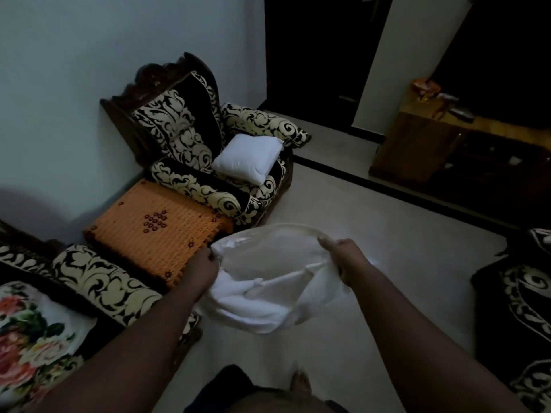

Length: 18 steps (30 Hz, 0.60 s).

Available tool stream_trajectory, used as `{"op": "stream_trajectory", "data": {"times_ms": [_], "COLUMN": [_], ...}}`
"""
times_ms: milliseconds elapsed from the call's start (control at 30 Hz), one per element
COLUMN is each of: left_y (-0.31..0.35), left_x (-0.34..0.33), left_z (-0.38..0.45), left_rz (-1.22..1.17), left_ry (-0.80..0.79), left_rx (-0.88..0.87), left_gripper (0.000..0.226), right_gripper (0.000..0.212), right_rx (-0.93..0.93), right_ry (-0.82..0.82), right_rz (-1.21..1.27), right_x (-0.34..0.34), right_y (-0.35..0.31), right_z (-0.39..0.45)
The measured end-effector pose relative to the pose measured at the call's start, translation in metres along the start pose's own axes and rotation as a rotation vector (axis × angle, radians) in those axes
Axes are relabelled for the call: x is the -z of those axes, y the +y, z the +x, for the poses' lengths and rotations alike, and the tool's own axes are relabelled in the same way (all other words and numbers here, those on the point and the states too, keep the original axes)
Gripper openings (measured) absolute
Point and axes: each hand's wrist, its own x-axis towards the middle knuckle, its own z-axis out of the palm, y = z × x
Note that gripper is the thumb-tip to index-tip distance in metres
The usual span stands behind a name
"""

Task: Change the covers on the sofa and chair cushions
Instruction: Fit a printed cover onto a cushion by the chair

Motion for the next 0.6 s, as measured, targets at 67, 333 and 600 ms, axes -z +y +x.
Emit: {"op": "stream_trajectory", "data": {"times_ms": [67, 333, 600], "left_y": [0.013, 0.037, 0.062], "left_x": [-0.002, -0.011, -0.032], "left_z": [0.021, 0.126, 0.228], "left_rz": [-0.147, -0.483, -0.692], "left_ry": [0.083, -0.057, -0.402], "left_rx": [0.149, 0.416, 0.37], "left_gripper": [0.046, 0.034, 0.107], "right_gripper": [0.055, 0.014, 0.007], "right_rx": [-0.039, 0.277, 0.08], "right_ry": [-0.131, 0.115, 0.141], "right_rz": [-0.125, -0.683, -0.186], "right_x": [0.01, -0.018, -0.055], "right_y": [-0.02, -0.083, -0.151], "right_z": [0.021, 0.118, 0.197]}}
